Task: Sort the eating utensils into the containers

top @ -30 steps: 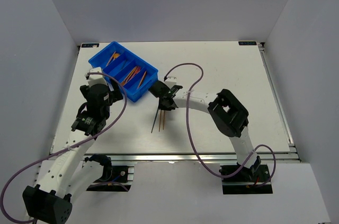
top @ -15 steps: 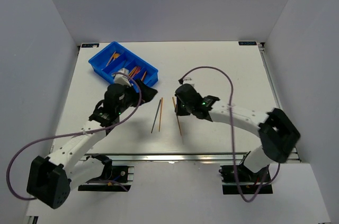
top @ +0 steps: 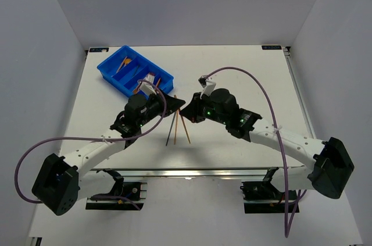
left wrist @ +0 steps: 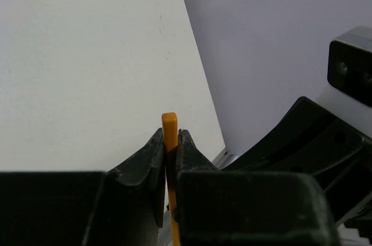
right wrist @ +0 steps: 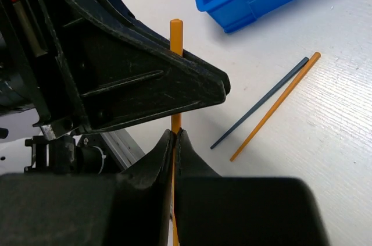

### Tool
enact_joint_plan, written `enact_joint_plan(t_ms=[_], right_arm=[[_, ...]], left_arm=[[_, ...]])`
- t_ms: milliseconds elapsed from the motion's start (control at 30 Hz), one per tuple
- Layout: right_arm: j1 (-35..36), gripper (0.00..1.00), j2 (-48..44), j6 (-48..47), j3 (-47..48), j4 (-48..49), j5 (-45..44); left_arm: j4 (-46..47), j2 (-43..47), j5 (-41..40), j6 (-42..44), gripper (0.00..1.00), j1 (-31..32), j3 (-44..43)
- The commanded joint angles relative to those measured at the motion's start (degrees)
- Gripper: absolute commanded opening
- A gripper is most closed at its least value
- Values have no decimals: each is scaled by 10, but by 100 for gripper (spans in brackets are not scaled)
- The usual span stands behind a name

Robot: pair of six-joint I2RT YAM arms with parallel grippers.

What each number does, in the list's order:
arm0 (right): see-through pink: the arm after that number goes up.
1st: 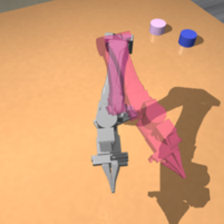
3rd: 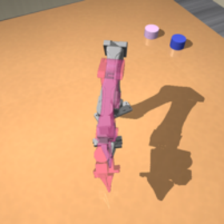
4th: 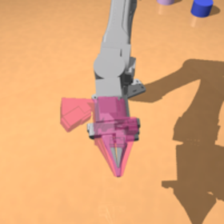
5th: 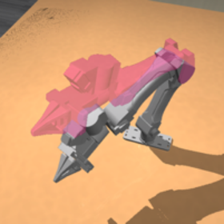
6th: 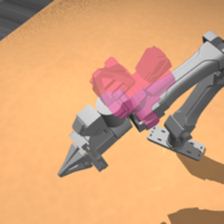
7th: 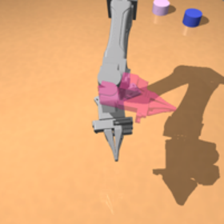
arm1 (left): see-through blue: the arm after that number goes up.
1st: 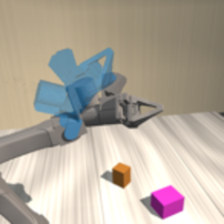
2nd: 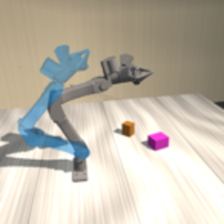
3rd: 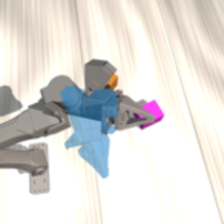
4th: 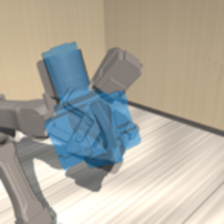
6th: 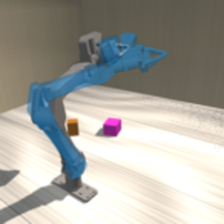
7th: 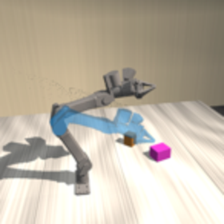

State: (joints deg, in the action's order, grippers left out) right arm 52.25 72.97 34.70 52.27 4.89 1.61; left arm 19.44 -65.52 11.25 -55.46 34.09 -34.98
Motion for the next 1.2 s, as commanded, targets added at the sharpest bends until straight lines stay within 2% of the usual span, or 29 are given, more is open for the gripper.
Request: enact_joint_plan(t_ms=[0,33,67,100,133,167,200,233,267,300,333,367,400,433,467,533,633,667,733,867,1000,1167], right_arm=[[4,0,0,0,10,43,28],[5,0,-2,0,11,43,25],[4,16,-4,1,13,39,17],[3,38,-10,5,13,17,-10],[2,62,-16,16,15,-3,-40],[0,81,-22,22,17,-27,-69],[-3,84,-40,27,17,-77,-118],[-7,86,-49,32,16,-99,-139],[-14,89,-68,34,13,-119,-160],[-17,89,-77,34,8,-149,-188],[-21,89,-87,28,3,-156,-193],[-25,89,-106,24,-3,-157,-195],[-26,89,-116,20,-16,-160,-193],[-29,89,-124,16,-22,-160,-191],[-30,89,-139,7,-26,-164,-188],[-31,89,-151,-1,-32,-185,-188],[-34,89,-176,-20,-45,-199,-183],[-34,89,-188,-36,-48,-201,-186],[-36,89,-194,-51,-48,-211,-194],[-36,89,-197,-80,-47,-224,-198],[-38,89,-191,-92,-54,-206,-180],[-39,90,-162,-96,-58,-175,-155]], left_arm=[[18,-6,5,-3,11,5,-1],[5,-10,4,13,1,5,-7],[-13,-13,-5,26,0,5,-16],[-71,-16,-17,45,0,4,-45],[-119,-22,-35,111,0,0,-70],[-172,-29,-67,154,0,-2,-101],[-282,-40,-169,195,0,-6,-172],[-326,-76,-220,284,0,-18,-208],[-359,-100,-279,332,0,-23,-244],[-397,-129,-404,372,0,-29,-307],[-398,-191,-454,461,0,-47,-334],[-394,-223,-489,499,0,-60,-359],[-389,-254,-528,523,0,-80,-420],[-379,-284,-539,551,0,-116,-452],[-369,-334,-537,574,0,-133,-484],[-324,-378,-540,630,0,-165,-566],[-205,-445,-576,721,0,-178,-593],[-128,-464,-577,737,0,-179,-587],[-83,-486,-576,771,0,-182,-587],[-86,-552,-569,773,0,-190,-672],[-37,-590,-572,821,0,-192,-667],[3,-600,-555,824,0,-205,-640]])
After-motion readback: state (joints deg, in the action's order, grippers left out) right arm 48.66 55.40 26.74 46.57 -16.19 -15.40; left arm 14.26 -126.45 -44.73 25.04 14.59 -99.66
